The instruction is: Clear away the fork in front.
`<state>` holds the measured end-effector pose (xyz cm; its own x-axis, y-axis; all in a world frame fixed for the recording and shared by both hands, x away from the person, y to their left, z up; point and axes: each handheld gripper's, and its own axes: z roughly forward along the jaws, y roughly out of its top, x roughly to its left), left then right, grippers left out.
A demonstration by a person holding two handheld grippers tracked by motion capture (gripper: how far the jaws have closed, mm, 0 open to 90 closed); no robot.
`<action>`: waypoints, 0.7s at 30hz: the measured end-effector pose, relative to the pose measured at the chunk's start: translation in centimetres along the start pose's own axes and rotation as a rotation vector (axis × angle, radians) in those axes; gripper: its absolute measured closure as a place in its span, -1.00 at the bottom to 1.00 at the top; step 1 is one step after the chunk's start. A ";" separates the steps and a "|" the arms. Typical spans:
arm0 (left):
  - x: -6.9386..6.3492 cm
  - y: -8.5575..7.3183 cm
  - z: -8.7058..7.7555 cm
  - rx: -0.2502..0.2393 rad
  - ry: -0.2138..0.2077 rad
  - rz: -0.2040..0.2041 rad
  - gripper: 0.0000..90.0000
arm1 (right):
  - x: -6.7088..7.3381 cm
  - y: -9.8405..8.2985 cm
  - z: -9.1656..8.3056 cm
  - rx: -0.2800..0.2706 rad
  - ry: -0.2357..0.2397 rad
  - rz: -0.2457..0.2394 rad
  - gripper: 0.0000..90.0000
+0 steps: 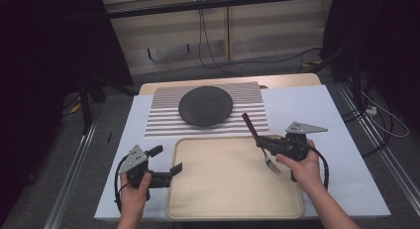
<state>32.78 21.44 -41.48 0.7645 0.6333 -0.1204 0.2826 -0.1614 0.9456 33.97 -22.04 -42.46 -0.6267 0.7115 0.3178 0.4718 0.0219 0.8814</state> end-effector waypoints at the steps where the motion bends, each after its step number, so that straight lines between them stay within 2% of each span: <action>1: -0.2 0.1 0.2 0.002 -0.004 -0.001 -0.95 | 0.2 -0.1 0.0 -0.008 -0.002 -0.005 0.74; 9: -1.7 1.2 1.6 0.013 -0.034 0.006 -0.95 | 1.9 -0.3 0.8 -0.020 0.048 -0.027 0.74; 13: -2.3 1.5 2.5 0.022 -0.046 -0.008 -0.95 | 2.3 -0.4 1.1 -0.020 0.056 -0.037 0.74; 17: -2.8 1.8 3.6 0.034 -0.051 -0.004 -0.95 | 2.6 -0.6 1.5 -0.008 0.064 -0.042 0.74; 21: -3.1 2.3 4.6 0.030 -0.060 -0.025 -0.94 | 3.0 -0.8 1.9 -0.010 0.064 -0.049 0.74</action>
<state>33.76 15.59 -40.31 0.7902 0.5909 -0.1625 0.3186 -0.1696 0.9326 32.90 -18.59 -42.90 -0.6878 0.6631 0.2955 0.4333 0.0484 0.8999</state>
